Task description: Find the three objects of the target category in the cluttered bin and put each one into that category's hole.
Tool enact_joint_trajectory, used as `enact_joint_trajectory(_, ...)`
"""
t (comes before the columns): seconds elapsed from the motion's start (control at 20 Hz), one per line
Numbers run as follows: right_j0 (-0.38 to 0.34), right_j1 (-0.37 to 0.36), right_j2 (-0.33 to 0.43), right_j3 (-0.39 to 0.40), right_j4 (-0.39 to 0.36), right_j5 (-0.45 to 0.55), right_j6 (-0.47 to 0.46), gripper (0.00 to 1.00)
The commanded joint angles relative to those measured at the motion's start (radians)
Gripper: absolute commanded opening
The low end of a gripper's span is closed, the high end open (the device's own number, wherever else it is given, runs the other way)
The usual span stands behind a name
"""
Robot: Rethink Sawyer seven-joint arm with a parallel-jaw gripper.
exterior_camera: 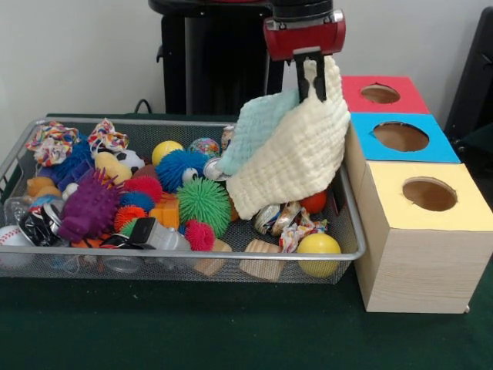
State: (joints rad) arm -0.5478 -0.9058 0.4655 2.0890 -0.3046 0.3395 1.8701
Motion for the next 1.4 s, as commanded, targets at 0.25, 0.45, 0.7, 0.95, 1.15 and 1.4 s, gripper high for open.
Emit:
enact_joint_trajectory(0.25, -0.014, 0.029, -0.104, -0.094, -0.048, -0.064, 0.091, 1.00)
enact_joint_trajectory(0.45, -0.037, 0.031, -0.091, -0.092, -0.064, -0.083, 0.053, 1.00)
enact_joint_trajectory(0.7, -0.092, 0.032, -0.043, -0.100, -0.106, -0.076, -0.032, 1.00)
enact_joint_trajectory(0.95, -0.170, 0.047, 0.019, -0.116, -0.177, -0.078, -0.115, 1.00)
enact_joint_trajectory(1.15, -0.217, 0.057, 0.036, -0.156, -0.240, -0.040, -0.157, 1.00)
enact_joint_trajectory(1.4, -0.250, 0.077, 0.045, -0.205, -0.307, 0.004, -0.188, 1.00)
